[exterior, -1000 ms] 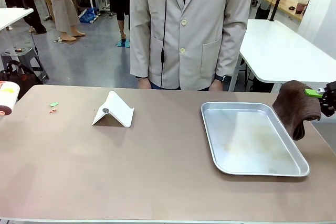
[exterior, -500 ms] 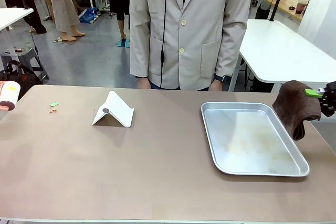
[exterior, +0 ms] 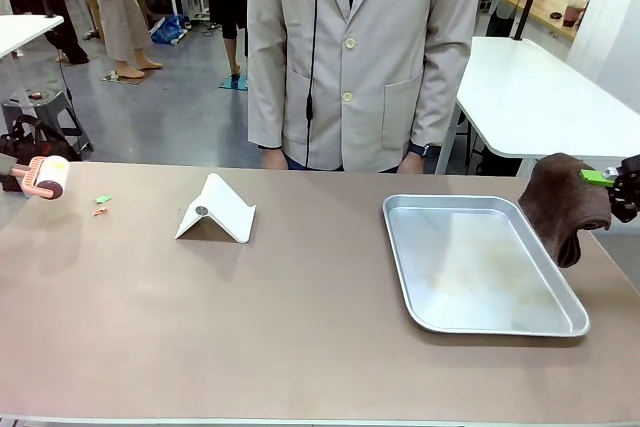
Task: Clean the surface of the table.
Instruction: Clean the area not pointed to by the person, then return the Lint Roller and towel to their original positions.
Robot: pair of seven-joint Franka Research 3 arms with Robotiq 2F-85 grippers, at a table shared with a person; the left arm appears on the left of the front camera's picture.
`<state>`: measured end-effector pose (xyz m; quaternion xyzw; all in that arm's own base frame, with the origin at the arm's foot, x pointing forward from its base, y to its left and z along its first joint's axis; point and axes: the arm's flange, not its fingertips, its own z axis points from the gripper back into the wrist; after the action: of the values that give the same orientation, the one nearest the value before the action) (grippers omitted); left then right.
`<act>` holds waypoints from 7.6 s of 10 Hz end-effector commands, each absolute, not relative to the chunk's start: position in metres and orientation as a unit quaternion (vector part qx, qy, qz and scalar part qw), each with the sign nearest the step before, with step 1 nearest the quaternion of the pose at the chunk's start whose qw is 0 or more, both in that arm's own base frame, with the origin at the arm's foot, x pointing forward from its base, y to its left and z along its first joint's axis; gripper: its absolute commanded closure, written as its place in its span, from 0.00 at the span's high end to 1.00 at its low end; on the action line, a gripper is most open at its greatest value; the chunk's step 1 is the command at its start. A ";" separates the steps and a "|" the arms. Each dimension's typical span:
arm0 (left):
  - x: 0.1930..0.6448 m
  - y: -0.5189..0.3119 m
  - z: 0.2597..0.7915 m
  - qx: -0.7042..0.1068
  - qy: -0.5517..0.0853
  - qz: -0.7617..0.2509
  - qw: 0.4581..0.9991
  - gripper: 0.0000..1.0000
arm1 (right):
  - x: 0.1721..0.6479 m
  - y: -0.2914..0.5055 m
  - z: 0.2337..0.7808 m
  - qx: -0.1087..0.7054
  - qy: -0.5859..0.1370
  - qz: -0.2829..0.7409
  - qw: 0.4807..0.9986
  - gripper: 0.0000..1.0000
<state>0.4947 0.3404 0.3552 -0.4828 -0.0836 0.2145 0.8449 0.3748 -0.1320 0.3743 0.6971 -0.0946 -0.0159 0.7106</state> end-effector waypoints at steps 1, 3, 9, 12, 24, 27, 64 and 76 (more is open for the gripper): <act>0.502 0.345 0.354 -0.466 -0.080 0.227 0.852 0.21 | 0.375 -0.132 0.379 0.697 -0.093 -0.018 0.710 0.07; 0.505 0.337 0.345 -0.460 -0.070 0.213 0.859 0.21 | 0.375 -0.132 0.379 0.697 -0.093 -0.018 0.710 0.07; 0.516 0.312 0.323 -0.441 -0.043 0.184 0.877 0.21 | 0.375 -0.132 0.379 0.697 -0.093 -0.018 0.710 0.07; 0.522 0.301 0.315 -0.432 -0.038 0.178 0.884 0.21 | 0.375 -0.132 0.379 0.697 -0.093 -0.018 0.710 0.07; 0.545 0.224 0.306 -0.458 -0.012 0.089 0.885 0.21 | 0.375 -0.132 0.379 0.697 -0.093 -0.018 0.710 0.07; 0.543 0.229 0.314 -0.478 -0.022 0.088 0.874 0.21 | 0.375 -0.132 0.379 0.697 -0.093 -0.018 0.710 0.07; 0.322 0.288 0.411 -0.510 -0.041 -0.013 0.859 0.21 | 0.375 -0.132 0.379 0.697 -0.093 -0.018 0.710 0.07; 0.330 0.279 0.417 -0.531 -0.047 -0.031 0.846 0.21 | 0.375 -0.132 0.374 0.697 -0.095 -0.016 0.711 0.07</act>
<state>0.3266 0.2830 0.4083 -0.5142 -0.0393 -0.0182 0.8566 0.3749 -0.1323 0.3739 0.6971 -0.0945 -0.0164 0.7105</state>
